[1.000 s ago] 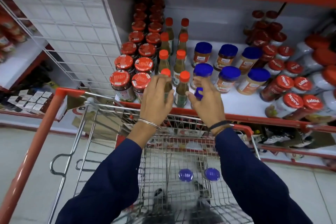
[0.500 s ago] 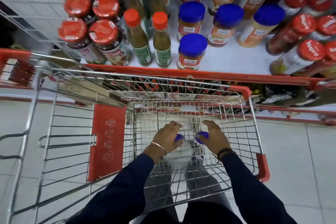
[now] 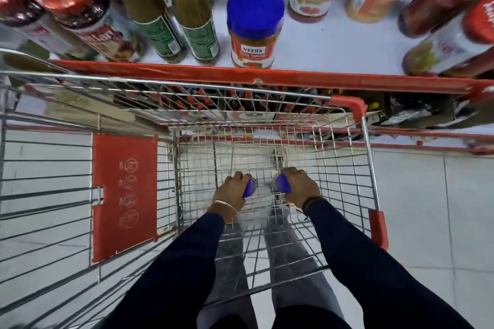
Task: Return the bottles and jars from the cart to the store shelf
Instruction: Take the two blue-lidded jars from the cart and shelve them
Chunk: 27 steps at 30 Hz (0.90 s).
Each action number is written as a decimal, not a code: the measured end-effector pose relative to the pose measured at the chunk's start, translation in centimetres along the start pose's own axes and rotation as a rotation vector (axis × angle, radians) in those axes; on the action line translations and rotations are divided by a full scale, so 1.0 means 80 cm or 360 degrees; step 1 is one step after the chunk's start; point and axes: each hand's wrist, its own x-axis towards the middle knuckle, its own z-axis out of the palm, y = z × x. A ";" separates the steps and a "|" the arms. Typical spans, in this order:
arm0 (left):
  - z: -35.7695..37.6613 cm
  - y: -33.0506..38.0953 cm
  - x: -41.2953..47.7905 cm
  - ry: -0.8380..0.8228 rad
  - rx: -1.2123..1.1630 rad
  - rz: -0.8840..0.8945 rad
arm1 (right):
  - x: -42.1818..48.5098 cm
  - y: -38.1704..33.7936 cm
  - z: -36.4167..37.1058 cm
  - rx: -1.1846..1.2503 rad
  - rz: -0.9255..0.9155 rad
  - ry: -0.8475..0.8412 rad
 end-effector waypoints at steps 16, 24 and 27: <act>-0.205 0.138 -0.151 0.0575 -0.0090 0.0266 | -0.206 -0.032 -0.241 0.0241 -0.0185 0.0498; -0.332 0.219 -0.200 0.0889 -0.0006 0.0443 | -0.269 -0.048 -0.372 0.0182 -0.0415 0.0866; -0.364 0.237 -0.191 0.0999 0.0000 0.0459 | -0.260 -0.048 -0.405 0.0142 -0.0479 0.1016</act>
